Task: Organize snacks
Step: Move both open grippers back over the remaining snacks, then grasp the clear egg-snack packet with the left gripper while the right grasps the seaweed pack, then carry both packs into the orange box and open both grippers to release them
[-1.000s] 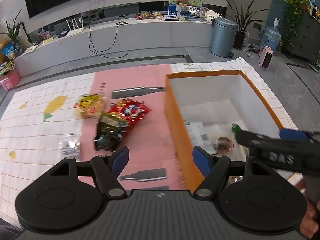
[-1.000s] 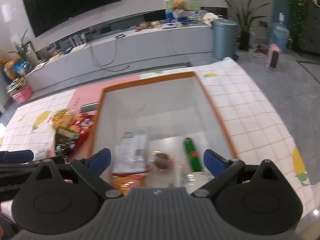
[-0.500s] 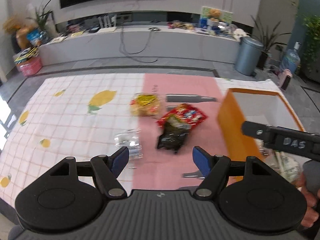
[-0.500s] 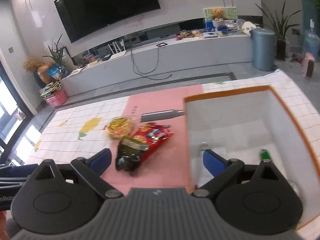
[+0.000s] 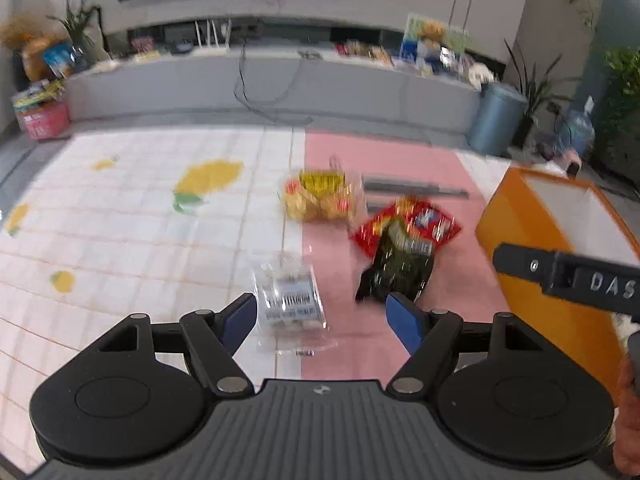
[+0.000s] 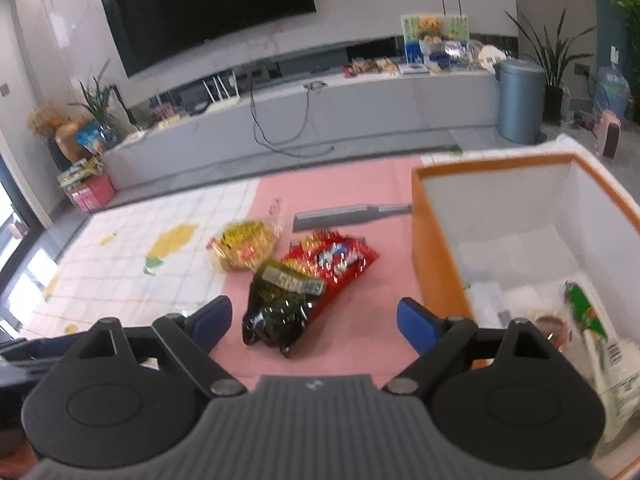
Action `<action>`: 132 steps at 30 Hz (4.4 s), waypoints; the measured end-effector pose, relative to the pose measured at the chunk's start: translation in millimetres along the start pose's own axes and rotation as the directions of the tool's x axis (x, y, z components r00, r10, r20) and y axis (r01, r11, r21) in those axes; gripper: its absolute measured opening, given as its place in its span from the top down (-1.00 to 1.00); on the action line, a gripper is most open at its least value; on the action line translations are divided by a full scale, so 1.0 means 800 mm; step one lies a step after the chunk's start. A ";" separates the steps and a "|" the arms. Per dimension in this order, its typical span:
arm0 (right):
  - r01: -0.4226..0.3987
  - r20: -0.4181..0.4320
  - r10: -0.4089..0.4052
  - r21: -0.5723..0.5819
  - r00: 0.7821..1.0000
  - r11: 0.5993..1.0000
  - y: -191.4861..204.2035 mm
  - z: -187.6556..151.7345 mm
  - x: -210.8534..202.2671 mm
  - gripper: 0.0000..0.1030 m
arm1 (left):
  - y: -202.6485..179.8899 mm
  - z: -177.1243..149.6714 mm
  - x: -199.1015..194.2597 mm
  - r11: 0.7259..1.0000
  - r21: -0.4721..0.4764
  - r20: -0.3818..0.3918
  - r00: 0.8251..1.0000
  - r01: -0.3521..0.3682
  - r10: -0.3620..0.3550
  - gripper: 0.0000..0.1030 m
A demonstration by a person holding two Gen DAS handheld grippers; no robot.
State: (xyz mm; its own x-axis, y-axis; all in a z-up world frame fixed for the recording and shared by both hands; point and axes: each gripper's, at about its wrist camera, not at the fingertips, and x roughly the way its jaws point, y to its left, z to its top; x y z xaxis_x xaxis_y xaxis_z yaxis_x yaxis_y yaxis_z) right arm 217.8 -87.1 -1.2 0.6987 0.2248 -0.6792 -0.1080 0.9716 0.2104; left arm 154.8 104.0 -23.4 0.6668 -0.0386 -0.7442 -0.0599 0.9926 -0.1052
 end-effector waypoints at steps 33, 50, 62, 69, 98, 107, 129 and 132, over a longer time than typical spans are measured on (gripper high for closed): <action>0.184 0.177 -0.134 -0.305 0.975 0.934 0.061 -0.024 0.030 -0.70 | 0.038 -0.009 0.117 0.993 -0.097 -0.093 0.994 -0.072 0.063 -0.31; 0.036 0.021 -0.036 -0.033 0.999 0.999 0.055 -0.033 0.081 -0.71 | 0.093 -0.009 0.055 0.981 -0.182 0.041 0.997 -0.060 0.069 -0.31; 0.083 0.006 -0.083 0.015 0.997 0.996 0.068 -0.052 0.157 -0.88 | 0.106 -0.013 0.071 0.978 -0.210 -0.004 1.000 0.002 -0.002 -0.31; 0.154 0.051 -0.152 -0.036 0.987 0.987 0.080 -0.066 0.176 -0.85 | 0.108 -0.017 0.083 0.977 -0.214 -0.028 1.000 -0.014 0.008 -0.31; 0.156 0.205 -0.141 -0.059 0.969 0.986 0.098 -0.076 0.127 -0.14 | 0.108 -0.011 0.050 0.977 -0.205 0.019 0.998 -0.059 0.064 -0.31; 0.113 0.261 -0.075 -0.131 0.963 0.985 0.112 -0.055 0.071 -0.11 | 0.099 0.005 0.000 0.980 -0.196 0.109 0.993 -0.026 0.049 -0.31; 0.014 0.435 -0.004 -0.019 0.900 1.000 -0.032 0.018 -0.124 -0.11 | -0.026 0.050 -0.103 0.982 -0.124 0.250 0.962 0.141 -0.107 -0.27; 0.085 0.440 -0.044 -0.075 0.897 0.994 -0.071 0.035 -0.135 -0.11 | -0.055 0.061 -0.106 0.973 -0.112 0.256 0.952 0.200 -0.166 -0.27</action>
State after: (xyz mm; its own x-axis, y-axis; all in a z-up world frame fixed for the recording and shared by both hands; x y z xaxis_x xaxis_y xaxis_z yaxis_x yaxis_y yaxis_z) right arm 168.0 -168.2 79.7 0.9427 0.1267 -0.3087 -0.1008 0.9900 0.0985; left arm 137.2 69.1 76.7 0.8349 -0.1722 -0.5228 -0.0084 0.9457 -0.3249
